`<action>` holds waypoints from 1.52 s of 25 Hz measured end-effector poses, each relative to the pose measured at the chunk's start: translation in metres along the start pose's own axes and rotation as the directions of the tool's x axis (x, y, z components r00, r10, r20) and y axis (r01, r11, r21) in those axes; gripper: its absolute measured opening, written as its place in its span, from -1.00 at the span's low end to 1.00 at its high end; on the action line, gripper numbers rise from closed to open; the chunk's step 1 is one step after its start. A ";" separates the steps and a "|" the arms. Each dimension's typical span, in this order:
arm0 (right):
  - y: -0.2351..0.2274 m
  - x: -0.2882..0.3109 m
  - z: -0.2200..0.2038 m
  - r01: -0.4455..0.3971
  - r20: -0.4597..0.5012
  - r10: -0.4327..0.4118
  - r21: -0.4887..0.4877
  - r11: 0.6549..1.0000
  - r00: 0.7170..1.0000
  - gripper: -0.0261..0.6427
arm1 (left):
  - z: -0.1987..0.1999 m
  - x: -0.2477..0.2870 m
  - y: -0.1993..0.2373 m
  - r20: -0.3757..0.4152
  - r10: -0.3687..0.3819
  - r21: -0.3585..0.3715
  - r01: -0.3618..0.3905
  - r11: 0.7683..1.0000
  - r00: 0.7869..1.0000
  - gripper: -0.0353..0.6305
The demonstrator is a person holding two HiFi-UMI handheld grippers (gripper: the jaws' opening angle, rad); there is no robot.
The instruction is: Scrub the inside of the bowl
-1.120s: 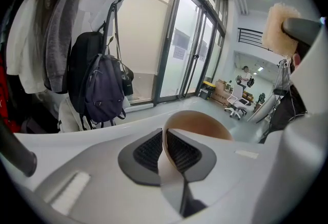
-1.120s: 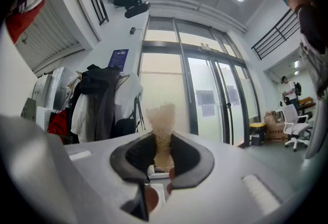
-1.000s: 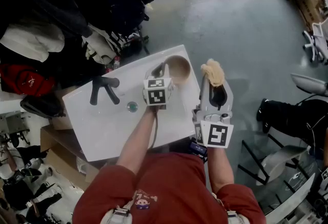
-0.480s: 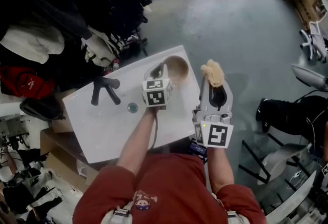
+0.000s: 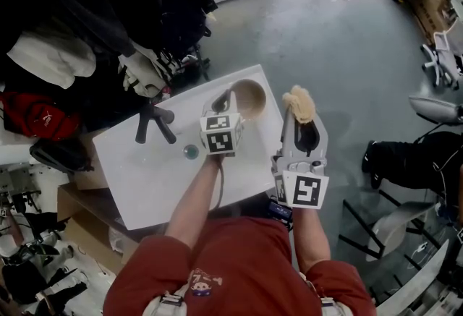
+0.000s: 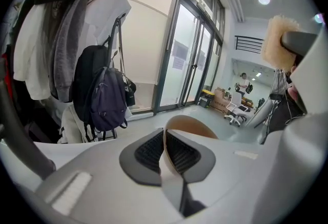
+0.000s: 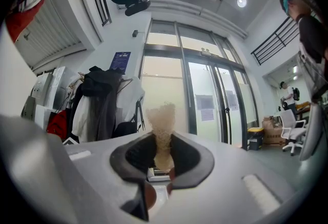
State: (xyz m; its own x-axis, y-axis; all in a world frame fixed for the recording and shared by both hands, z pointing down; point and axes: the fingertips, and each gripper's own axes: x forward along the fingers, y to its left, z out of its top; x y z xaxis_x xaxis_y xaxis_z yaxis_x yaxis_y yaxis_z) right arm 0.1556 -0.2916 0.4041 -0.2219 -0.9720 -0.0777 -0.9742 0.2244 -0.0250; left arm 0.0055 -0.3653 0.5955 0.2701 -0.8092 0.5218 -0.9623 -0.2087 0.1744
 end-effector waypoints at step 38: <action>0.110 -0.076 0.093 -0.043 0.171 0.049 -0.042 0.998 0.984 -0.70 | 0.101 -0.210 0.009 0.375 -0.075 0.030 0.069 0.997 0.924 -0.82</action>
State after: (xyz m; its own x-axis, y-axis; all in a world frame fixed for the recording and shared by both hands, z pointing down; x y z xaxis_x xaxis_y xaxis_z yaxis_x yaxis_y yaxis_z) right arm 0.0686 -0.1866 0.3146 -0.2593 -0.9334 -0.2482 -0.9647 0.2626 0.0200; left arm -0.0630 -0.2527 0.4026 0.3095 -0.9381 0.1554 -0.9420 -0.2800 0.1851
